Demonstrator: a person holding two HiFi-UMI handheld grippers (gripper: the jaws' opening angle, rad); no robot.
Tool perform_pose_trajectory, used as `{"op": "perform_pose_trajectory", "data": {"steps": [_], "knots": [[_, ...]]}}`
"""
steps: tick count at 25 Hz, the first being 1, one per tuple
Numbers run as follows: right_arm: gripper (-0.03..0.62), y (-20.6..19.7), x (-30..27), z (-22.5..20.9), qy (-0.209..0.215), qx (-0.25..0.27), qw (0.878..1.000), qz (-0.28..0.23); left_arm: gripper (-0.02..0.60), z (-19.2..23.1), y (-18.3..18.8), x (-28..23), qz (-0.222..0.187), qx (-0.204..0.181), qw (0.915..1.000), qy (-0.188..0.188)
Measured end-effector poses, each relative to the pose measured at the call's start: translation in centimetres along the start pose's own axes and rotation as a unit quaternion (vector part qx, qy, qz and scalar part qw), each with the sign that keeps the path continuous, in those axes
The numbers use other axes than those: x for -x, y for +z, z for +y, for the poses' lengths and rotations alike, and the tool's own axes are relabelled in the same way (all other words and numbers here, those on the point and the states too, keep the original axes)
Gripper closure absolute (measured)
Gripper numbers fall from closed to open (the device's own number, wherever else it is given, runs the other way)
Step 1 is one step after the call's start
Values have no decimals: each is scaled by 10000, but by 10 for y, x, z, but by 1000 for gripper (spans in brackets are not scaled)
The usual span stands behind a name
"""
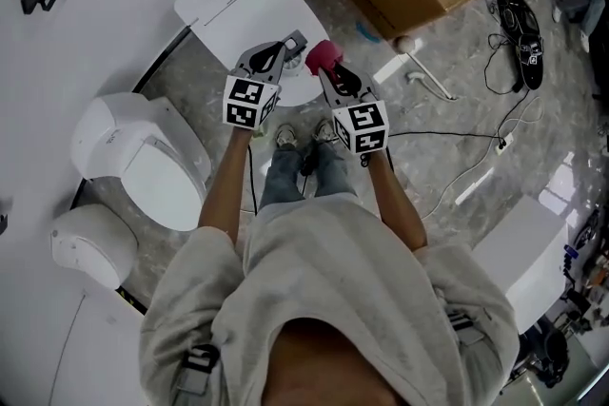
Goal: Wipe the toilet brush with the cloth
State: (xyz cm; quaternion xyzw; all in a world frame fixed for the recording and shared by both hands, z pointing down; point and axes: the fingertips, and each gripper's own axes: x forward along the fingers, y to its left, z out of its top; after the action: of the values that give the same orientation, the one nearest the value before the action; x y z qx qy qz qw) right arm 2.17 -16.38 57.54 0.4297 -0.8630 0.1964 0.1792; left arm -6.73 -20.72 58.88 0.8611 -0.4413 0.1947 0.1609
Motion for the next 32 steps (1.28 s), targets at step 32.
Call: {"op": "perform_pose_trajectory", "data": {"steps": [32], "knots": [[494,-46,-69,23,333,302,9962,748,563,3,-6,-6,152,-93,9997,-143]]}}
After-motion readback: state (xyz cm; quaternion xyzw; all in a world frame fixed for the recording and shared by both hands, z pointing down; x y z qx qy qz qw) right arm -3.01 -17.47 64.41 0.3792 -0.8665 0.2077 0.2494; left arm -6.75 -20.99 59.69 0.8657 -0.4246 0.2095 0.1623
